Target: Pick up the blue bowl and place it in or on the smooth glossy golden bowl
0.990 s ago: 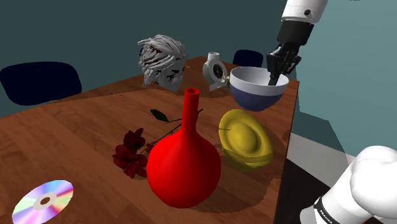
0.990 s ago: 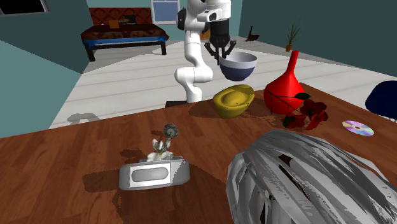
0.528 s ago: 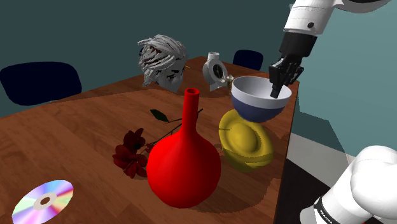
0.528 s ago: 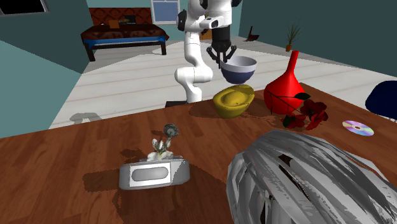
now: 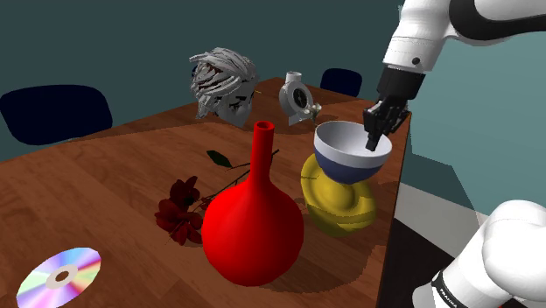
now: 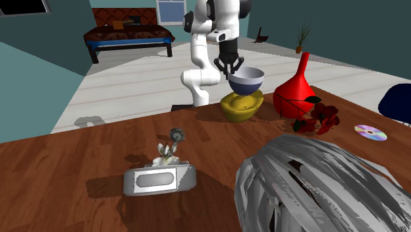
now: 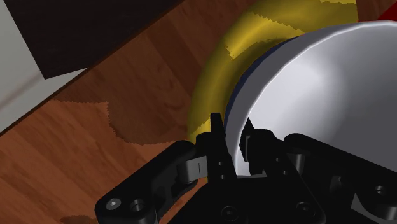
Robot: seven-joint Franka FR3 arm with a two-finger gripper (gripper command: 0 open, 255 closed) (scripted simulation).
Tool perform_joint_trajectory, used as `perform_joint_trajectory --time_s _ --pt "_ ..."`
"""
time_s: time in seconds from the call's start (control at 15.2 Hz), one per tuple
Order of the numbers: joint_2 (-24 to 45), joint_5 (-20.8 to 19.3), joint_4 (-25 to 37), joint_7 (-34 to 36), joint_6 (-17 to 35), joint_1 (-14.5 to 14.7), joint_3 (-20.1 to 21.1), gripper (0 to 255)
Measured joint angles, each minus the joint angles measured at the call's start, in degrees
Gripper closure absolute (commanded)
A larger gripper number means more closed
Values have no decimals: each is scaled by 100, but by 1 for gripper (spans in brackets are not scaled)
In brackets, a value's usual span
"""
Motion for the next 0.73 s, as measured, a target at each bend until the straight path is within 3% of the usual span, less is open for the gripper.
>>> perform_joint_trajectory --time_s 0.26,0.66,0.73 --pt "-78 29 -368 -38 288 11 31 255" --pt "-94 32 -443 -51 351 11 33 255" --pt "-93 32 -443 -51 351 11 33 0"
